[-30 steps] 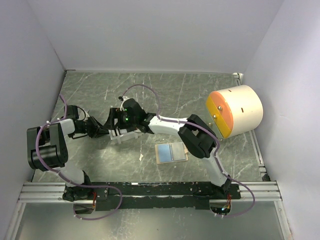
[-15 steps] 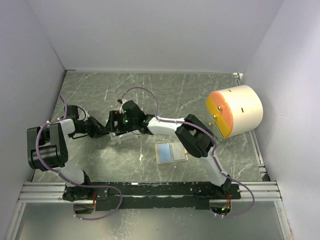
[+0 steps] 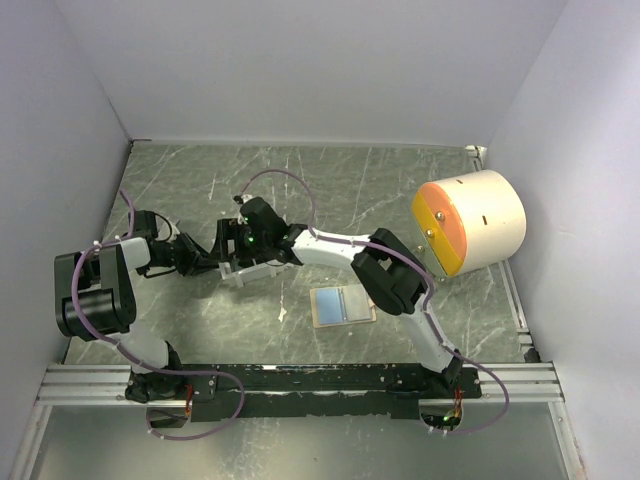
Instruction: Put the credit cards into the card holder
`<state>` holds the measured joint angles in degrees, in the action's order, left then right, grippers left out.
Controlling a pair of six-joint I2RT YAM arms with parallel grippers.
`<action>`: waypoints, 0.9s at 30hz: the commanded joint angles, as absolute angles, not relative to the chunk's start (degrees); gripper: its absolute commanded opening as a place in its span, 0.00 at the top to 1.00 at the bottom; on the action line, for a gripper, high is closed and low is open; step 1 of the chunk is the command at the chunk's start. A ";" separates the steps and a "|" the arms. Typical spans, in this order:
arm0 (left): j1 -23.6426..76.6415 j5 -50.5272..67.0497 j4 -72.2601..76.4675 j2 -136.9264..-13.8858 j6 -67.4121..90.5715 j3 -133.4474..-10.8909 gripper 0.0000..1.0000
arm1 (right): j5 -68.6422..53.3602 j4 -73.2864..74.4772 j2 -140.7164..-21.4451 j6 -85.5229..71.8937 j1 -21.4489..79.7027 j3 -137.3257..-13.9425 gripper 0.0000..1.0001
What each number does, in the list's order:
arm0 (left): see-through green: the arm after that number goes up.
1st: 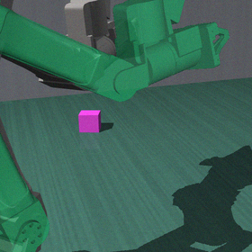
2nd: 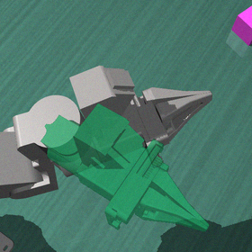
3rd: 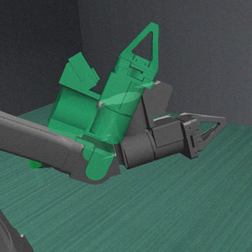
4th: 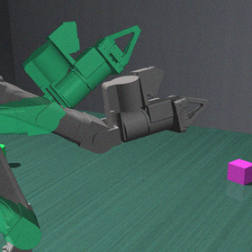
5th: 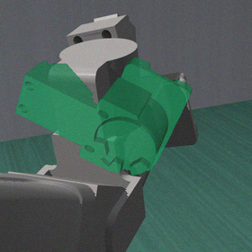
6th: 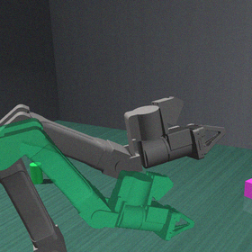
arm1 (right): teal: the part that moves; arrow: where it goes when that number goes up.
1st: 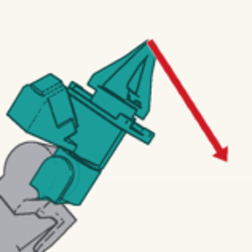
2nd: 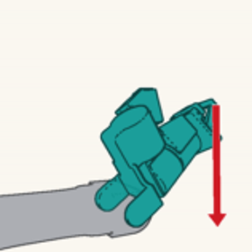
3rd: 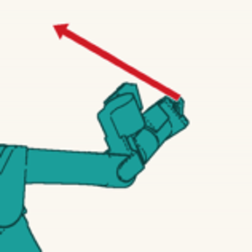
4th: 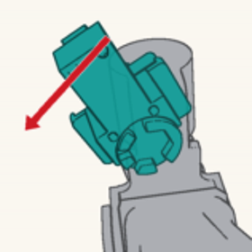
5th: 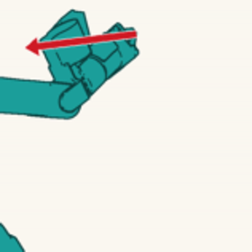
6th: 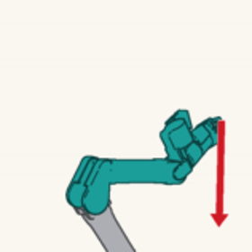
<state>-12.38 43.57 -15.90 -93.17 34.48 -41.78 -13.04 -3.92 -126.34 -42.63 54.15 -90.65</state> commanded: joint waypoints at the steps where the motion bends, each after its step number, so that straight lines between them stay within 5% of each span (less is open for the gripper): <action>1: -11.90 46.57 -13.86 -94.11 34.78 -41.64 0.75 | -13.62 -3.62 -128.68 -42.63 54.92 -93.81 0.22; 21: -11.91 46.13 -14.45 -94.60 34.60 -42.42 0.75 | -16.97 -11.53 -124.86 -46.35 54.99 -89.16 0.42; 27: -13.95 42.47 -19.51 -93.14 33.54 -44.95 0.76 | -12.82 -7.34 -124.29 -44.45 54.80 -88.77 0.37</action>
